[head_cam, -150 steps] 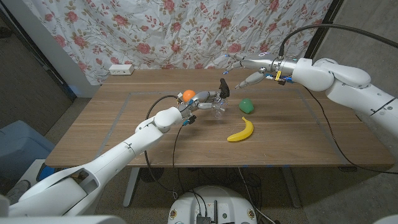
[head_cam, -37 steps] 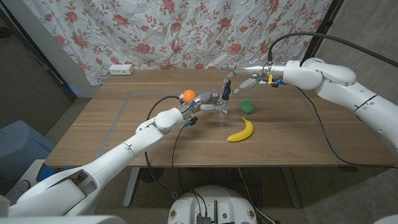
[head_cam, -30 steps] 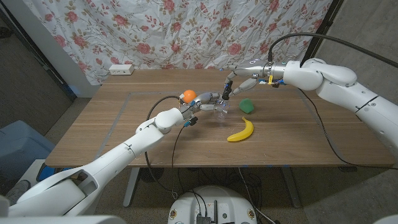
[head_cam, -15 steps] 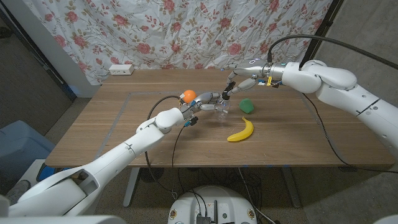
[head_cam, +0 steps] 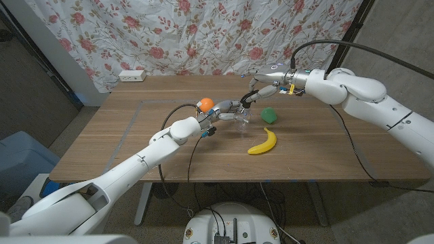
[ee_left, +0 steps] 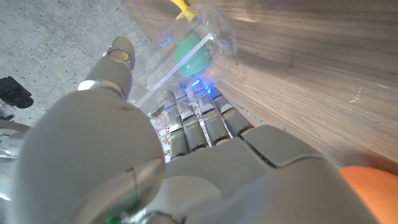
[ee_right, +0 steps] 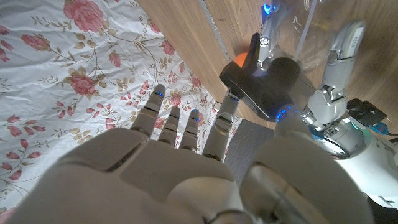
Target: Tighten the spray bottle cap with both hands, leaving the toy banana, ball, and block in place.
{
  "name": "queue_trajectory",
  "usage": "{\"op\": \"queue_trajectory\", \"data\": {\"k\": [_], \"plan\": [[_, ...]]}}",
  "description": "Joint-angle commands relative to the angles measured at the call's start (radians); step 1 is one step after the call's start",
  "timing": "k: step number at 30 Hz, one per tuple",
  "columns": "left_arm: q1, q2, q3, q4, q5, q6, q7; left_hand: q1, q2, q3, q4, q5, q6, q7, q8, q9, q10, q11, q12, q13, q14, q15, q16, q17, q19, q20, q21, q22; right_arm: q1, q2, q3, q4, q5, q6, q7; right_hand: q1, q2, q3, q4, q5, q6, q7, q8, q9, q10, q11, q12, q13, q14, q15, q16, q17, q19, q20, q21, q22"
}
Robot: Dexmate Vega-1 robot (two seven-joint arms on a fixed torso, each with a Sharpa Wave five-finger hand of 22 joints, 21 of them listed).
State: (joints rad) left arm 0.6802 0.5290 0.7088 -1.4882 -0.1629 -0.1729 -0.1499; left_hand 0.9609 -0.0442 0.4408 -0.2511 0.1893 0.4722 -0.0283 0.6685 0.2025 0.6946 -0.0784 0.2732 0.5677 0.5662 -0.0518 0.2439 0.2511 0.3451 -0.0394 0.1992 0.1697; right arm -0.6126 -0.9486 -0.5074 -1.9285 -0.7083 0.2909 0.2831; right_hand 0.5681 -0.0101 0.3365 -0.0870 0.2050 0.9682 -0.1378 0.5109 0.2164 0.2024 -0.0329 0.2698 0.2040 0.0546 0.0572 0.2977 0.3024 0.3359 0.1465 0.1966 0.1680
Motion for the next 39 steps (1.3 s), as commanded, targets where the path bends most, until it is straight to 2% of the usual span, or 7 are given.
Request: {"op": "queue_trajectory", "data": {"k": [1,15,23,29,33,35,39], "plan": [[-0.005,-0.006,0.002,0.01,-0.001,-0.005,0.0,-0.207,0.218,0.095,0.084,0.007,0.126,0.039,0.089,0.004,0.007,-0.003,0.004,0.004,0.002,-0.067,0.006,0.003,0.009,-0.013,-0.001,0.005,-0.044,0.007,0.006,-0.047,-0.032,-0.114,-0.019,-0.003,0.018,0.002,-0.007,-0.001,0.032,-0.003,0.017,0.009,0.032,-0.002,0.006,0.001,0.025,-0.01,0.013,0.002,0.022,-0.008,0.006,0.0],[-0.008,-0.012,0.004,0.017,-0.004,-0.006,0.0,-0.21,0.219,0.097,0.086,0.007,0.13,0.039,0.088,0.004,0.009,-0.004,0.004,0.004,0.003,-0.066,0.006,0.003,0.01,-0.012,0.0,0.005,-0.074,0.023,-0.004,-0.117,-0.061,-0.27,0.033,-0.009,0.031,0.002,-0.019,-0.005,0.103,-0.001,0.044,0.004,0.103,0.0,0.015,-0.001,0.084,-0.041,0.035,0.0,0.054,-0.003,0.005,0.001],[-0.013,-0.017,0.004,0.028,-0.01,-0.012,-0.007,-0.211,0.218,0.097,0.086,0.007,0.13,0.038,0.087,0.004,0.008,-0.001,0.003,0.005,0.004,-0.065,0.006,0.003,0.011,-0.012,0.0,0.005,-0.094,0.031,-0.007,-0.132,-0.075,-0.31,-0.007,-0.006,0.046,0.006,-0.031,-0.01,0.16,0.001,0.067,0.003,0.158,-0.005,0.021,-0.002,0.133,-0.069,0.055,-0.002,0.079,-0.006,0.005,0.001],[-0.016,-0.017,0.004,0.03,-0.013,-0.008,-0.011,-0.213,0.219,0.098,0.086,0.007,0.13,0.039,0.086,0.004,0.011,-0.002,0.004,0.005,0.004,-0.064,0.006,0.003,0.012,-0.01,0.0,0.005,-0.101,0.037,-0.014,-0.143,-0.09,-0.339,-0.016,-0.006,0.045,0.005,-0.04,-0.013,0.202,-0.005,0.089,0.009,0.195,-0.013,0.024,-0.003,0.159,-0.083,0.064,-0.004,0.099,-0.01,0.006,0.001],[-0.017,-0.018,0.005,0.033,-0.015,-0.009,-0.012,-0.213,0.219,0.098,0.086,0.007,0.13,0.038,0.086,0.004,0.01,-0.002,0.003,0.005,0.005,-0.064,0.006,0.003,0.014,-0.009,0.001,0.005,-0.107,0.042,-0.023,-0.154,-0.117,-0.37,-0.016,-0.004,0.043,0.005,-0.046,-0.014,0.231,-0.003,0.103,0.012,0.197,-0.012,0.018,-0.004,0.176,-0.094,0.07,-0.005,0.103,-0.011,0.004,0.001],[-0.018,-0.02,0.004,0.037,-0.017,-0.011,-0.013,-0.213,0.218,0.099,0.086,0.007,0.131,0.039,0.086,0.004,0.01,-0.003,0.003,0.005,0.005,-0.064,0.006,0.003,0.015,-0.008,0.001,0.005,-0.116,0.047,-0.025,-0.164,-0.136,-0.395,-0.023,-0.003,0.041,0.004,-0.051,-0.014,0.247,-0.005,0.112,0.014,0.228,-0.01,0.024,-0.004,0.188,-0.1,0.074,-0.007,0.107,-0.011,0.003,0.001],[-0.021,-0.022,0.006,0.042,-0.017,-0.014,-0.015,-0.214,0.219,0.099,0.086,0.007,0.132,0.042,0.086,0.004,0.011,-0.002,0.003,0.005,0.006,-0.065,0.007,0.003,0.015,-0.008,0.001,0.005,-0.126,0.057,-0.03,-0.18,-0.161,-0.435,-0.019,-0.002,0.04,0.004,-0.055,-0.014,0.267,-0.002,0.123,0.017,0.251,-0.012,0.027,-0.005,0.209,-0.111,0.082,-0.008,0.12,-0.014,0.005,0.002]]}}
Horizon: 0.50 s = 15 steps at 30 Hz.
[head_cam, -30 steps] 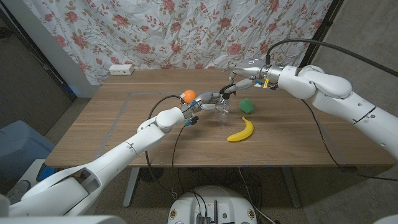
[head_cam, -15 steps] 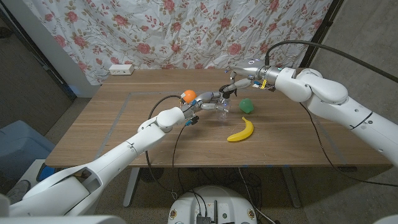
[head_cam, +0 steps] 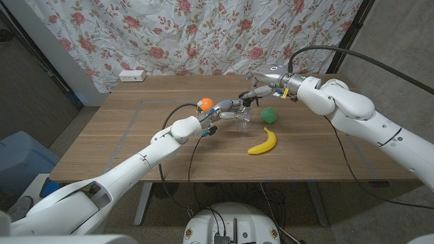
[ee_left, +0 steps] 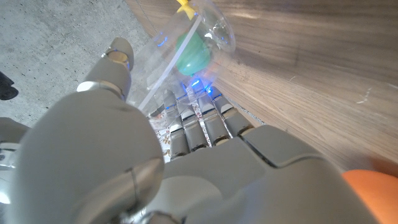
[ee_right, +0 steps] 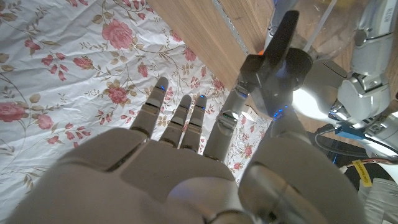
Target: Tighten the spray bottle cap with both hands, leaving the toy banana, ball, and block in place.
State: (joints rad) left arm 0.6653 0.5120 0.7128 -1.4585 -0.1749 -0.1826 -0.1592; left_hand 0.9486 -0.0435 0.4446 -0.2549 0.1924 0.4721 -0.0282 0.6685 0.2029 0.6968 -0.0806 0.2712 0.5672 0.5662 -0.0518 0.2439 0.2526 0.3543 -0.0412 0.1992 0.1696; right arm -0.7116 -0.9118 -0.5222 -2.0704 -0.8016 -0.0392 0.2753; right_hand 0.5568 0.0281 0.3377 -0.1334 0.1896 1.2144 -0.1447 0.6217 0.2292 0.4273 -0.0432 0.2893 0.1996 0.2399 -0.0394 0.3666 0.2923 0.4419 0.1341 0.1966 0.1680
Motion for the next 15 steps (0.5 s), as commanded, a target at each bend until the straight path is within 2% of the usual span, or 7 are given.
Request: {"op": "queue_trajectory", "data": {"k": [1,8,15], "plan": [[-0.006,-0.006,0.002,0.013,-0.005,-0.005,-0.006,-0.202,0.218,0.095,0.09,0.003,0.133,0.043,0.086,0.004,0.009,0.0,0.005,0.006,0.007,-0.064,0.007,0.002,0.006,-0.006,0.001,0.005,-0.028,0.022,-0.018,-0.042,-0.075,-0.115,-0.009,0.009,0.001,0.003,-0.009,0.001,0.029,0.003,0.016,0.005,0.032,-0.003,0.008,0.0,0.026,-0.015,0.014,0.002,0.018,-0.004,0.005,0.002],[-0.008,-0.006,0.002,0.015,-0.003,-0.006,-0.005,-0.203,0.219,0.096,0.09,0.003,0.131,0.043,0.084,0.004,0.014,0.002,0.006,0.006,0.007,-0.063,0.008,0.002,0.008,-0.004,0.001,0.005,-0.04,0.03,-0.028,-0.056,-0.107,-0.154,-0.009,0.013,0.0,0.003,-0.014,0.001,0.053,0.008,0.029,0.008,0.046,-0.005,0.007,-0.001,0.044,-0.019,0.021,0.001,0.028,-0.016,0.006,0.002],[-0.007,-0.008,0.003,0.016,-0.006,-0.004,-0.005,-0.203,0.22,0.098,0.09,0.003,0.132,0.044,0.083,0.004,0.013,0.004,0.005,0.005,0.008,-0.064,0.008,0.002,0.008,-0.003,0.001,0.005,-0.052,0.05,-0.037,-0.075,-0.138,-0.213,0.013,0.02,-0.006,0.004,-0.02,0.001,0.083,0.015,0.046,0.012,0.064,-0.006,0.006,-0.002,0.063,-0.023,0.026,-0.001,0.034,-0.017,0.005,0.002]]}}
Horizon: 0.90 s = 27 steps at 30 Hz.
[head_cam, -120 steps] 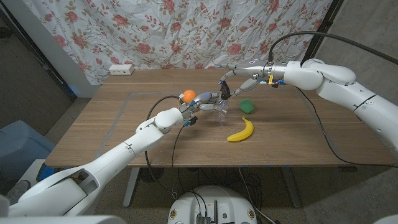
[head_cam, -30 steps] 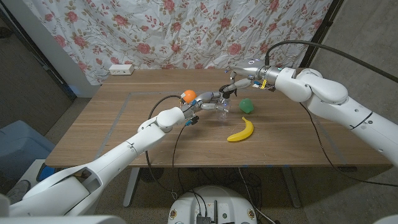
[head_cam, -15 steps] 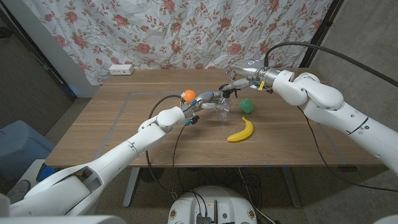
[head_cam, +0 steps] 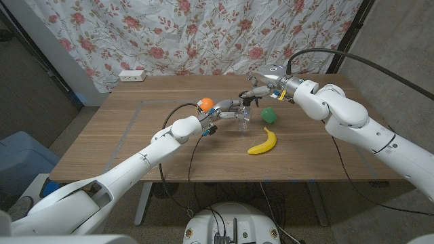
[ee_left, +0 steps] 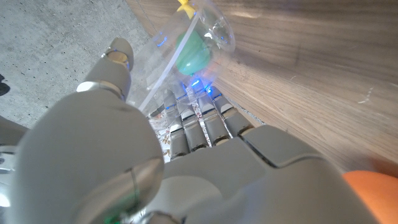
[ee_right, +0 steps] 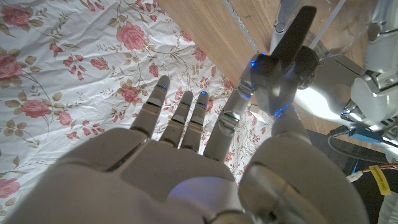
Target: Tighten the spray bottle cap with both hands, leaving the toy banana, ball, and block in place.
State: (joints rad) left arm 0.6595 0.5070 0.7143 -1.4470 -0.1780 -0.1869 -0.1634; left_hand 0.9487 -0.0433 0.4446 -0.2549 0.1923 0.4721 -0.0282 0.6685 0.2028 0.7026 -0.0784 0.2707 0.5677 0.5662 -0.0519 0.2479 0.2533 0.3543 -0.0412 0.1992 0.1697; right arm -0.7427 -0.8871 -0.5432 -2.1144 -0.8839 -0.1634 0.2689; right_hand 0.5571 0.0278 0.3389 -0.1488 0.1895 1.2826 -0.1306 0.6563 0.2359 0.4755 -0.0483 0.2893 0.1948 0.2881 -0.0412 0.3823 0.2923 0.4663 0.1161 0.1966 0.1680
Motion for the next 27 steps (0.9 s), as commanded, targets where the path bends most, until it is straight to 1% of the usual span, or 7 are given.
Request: {"op": "queue_trajectory", "data": {"k": [1,3,10,14,23,25,27], "plan": [[-0.001,-0.003,0.001,0.005,-0.003,-0.001,-0.001,-0.203,0.22,0.098,0.09,0.003,0.132,0.043,0.083,0.004,0.008,0.001,0.006,0.005,0.007,-0.062,0.004,0.002,0.008,-0.004,0.001,0.005,-0.023,0.03,-0.018,-0.034,-0.06,-0.101,0.025,0.02,-0.006,0.002,-0.006,0.001,0.019,0.002,0.014,0.006,0.019,-0.002,0.006,0.003,0.016,-0.021,0.011,-0.002,0.011,0.001,0.005,0.002],[0.0,-0.004,0.001,0.005,-0.002,-0.002,0.001,-0.203,0.219,0.097,0.089,0.003,0.134,0.045,0.084,0.004,0.01,0.001,0.006,0.004,0.007,-0.062,0.004,0.002,0.009,-0.004,0.001,0.005,-0.025,0.035,-0.022,-0.039,-0.067,-0.115,0.032,0.023,-0.007,0.003,-0.007,0.001,0.034,0.004,0.022,0.008,0.025,-0.003,0.006,0.003,0.02,-0.021,0.012,-0.002,0.014,-0.001,0.005,0.003],[0.001,-0.005,0.001,0.007,-0.003,-0.004,0.005,-0.205,0.22,0.098,0.091,0.003,0.135,0.045,0.083,0.004,0.01,0.003,0.005,0.003,0.008,-0.062,0.004,0.002,0.009,-0.004,0.001,0.005,-0.029,0.058,-0.035,-0.054,-0.086,-0.171,0.066,0.035,-0.009,0.006,-0.013,0.001,0.049,0.011,0.033,0.012,0.041,0.001,0.006,0.001,0.034,-0.018,0.017,-0.004,0.023,-0.004,0.006,0.003],[0.002,-0.008,0.0,0.01,-0.005,-0.007,0.005,-0.204,0.22,0.1,0.09,0.003,0.135,0.045,0.082,0.004,0.008,0.002,0.003,0.002,0.009,-0.062,0.004,0.002,0.009,-0.004,0.001,0.005,-0.03,0.066,-0.04,-0.058,-0.091,-0.191,0.076,0.067,-0.001,0.02,-0.025,0.001,0.06,0.017,0.044,0.018,0.046,0.0,0.002,0.0,0.042,-0.021,0.019,-0.007,0.028,-0.007,0.006,0.003],[0.005,-0.008,-0.001,0.011,-0.005,-0.011,0.01,-0.205,0.22,0.1,0.09,0.003,0.134,0.043,0.081,0.004,0.01,0.001,0.003,0.0,0.008,-0.062,0.004,0.002,0.01,-0.003,0.001,0.005,-0.032,0.071,-0.044,-0.064,-0.091,-0.207,0.074,0.098,0.004,0.033,-0.031,-0.002,0.063,0.022,0.053,0.024,0.053,-0.002,-0.002,0.0,0.045,-0.02,0.019,-0.009,0.032,-0.01,0.005,0.003],[0.006,-0.007,-0.002,0.01,-0.006,-0.012,0.01,-0.206,0.22,0.1,0.09,0.003,0.135,0.044,0.081,0.004,0.01,0.003,0.002,0.0,0.008,-0.062,0.004,0.002,0.01,-0.003,0.001,0.005,-0.034,0.067,-0.039,-0.067,-0.081,-0.203,0.07,0.096,0.0,0.031,-0.028,-0.005,0.053,0.02,0.051,0.025,0.051,-0.001,-0.005,0.0,0.045,-0.017,0.019,-0.01,0.033,-0.009,0.004,0.003],[0.007,-0.007,-0.002,0.009,-0.005,-0.013,0.011,-0.206,0.22,0.101,0.09,0.003,0.135,0.043,0.081,0.004,0.01,0.002,0.002,0.001,0.009,-0.062,0.004,0.002,0.009,-0.003,0.001,0.005,-0.033,0.059,-0.032,-0.07,-0.064,-0.191,0.068,0.056,-0.019,0.013,-0.005,-0.014,0.018,0.024,0.031,0.01,0.041,0.005,-0.017,0.0,0.044,-0.008,0.016,-0.01,0.03,-0.004,0.001,0.004]]}}
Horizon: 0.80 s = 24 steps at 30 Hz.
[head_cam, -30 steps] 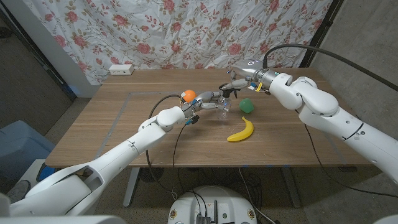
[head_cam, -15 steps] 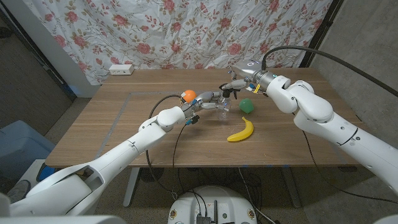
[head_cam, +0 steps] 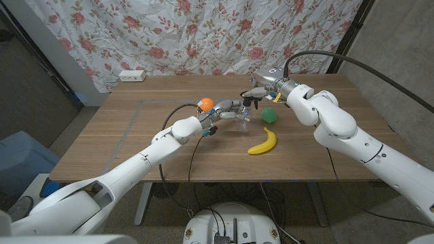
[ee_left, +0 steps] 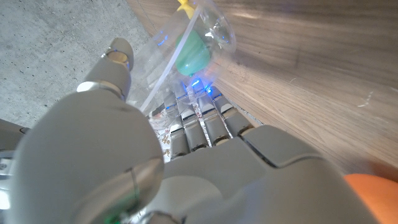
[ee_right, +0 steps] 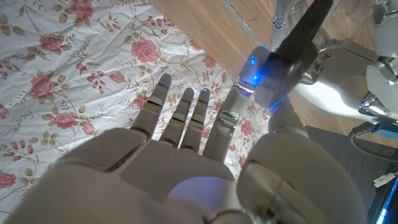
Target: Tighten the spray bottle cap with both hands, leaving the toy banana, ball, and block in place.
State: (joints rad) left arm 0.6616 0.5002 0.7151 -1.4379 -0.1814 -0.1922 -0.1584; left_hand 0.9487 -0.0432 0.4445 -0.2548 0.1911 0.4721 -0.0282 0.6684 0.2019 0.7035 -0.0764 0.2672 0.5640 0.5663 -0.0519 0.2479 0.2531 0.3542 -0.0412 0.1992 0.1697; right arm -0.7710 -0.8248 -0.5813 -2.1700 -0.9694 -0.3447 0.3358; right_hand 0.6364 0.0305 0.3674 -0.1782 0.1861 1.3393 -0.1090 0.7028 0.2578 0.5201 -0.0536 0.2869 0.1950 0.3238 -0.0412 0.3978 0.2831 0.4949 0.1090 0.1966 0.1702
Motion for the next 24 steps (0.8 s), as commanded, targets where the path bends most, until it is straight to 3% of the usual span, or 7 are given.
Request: {"op": "queue_trajectory", "data": {"k": [1,13,24], "plan": [[0.006,0.001,-0.003,-0.001,-0.002,-0.006,0.007,-0.206,0.219,0.101,0.089,0.004,0.136,0.044,0.081,0.005,0.01,0.0,0.006,0.004,0.009,-0.061,0.004,0.001,0.01,-0.004,0.001,0.005,-0.004,-0.007,0.01,-0.017,0.029,-0.006,0.003,-0.037,-0.028,-0.022,0.029,-0.011,-0.051,-0.001,-0.023,-0.018,-0.008,0.016,-0.02,0.0,0.005,-0.004,-0.002,0.0,0.001,0.007,0.0,0.002],[0.009,0.003,-0.004,-0.005,0.0,-0.008,0.007,-0.208,0.219,0.101,0.09,0.004,0.137,0.045,0.079,0.005,0.01,0.001,0.004,0.003,0.009,-0.061,0.005,0.003,0.01,-0.003,0.001,0.005,0.013,-0.038,0.032,-0.02,0.088,0.032,0.007,-0.174,-0.078,-0.083,0.073,-0.003,-0.133,0.019,-0.096,-0.07,-0.048,0.048,-0.055,0.004,-0.031,0.035,-0.023,0.006,-0.016,0.028,-0.006,0.002],[0.012,0.007,-0.006,-0.013,0.002,-0.01,0.01,-0.209,0.219,0.102,0.089,0.004,0.137,0.046,0.078,0.005,0.01,0.0,0.003,0.002,0.009,-0.061,0.005,0.003,0.011,-0.003,0.001,0.005,0.026,-0.057,0.045,-0.026,0.121,0.049,0.019,-0.246,-0.103,-0.117,0.092,0.015,-0.204,0.03,-0.146,-0.075,-0.082,0.064,-0.073,0.007,-0.061,0.054,-0.04,0.012,-0.041,0.045,-0.011,0.002]]}}
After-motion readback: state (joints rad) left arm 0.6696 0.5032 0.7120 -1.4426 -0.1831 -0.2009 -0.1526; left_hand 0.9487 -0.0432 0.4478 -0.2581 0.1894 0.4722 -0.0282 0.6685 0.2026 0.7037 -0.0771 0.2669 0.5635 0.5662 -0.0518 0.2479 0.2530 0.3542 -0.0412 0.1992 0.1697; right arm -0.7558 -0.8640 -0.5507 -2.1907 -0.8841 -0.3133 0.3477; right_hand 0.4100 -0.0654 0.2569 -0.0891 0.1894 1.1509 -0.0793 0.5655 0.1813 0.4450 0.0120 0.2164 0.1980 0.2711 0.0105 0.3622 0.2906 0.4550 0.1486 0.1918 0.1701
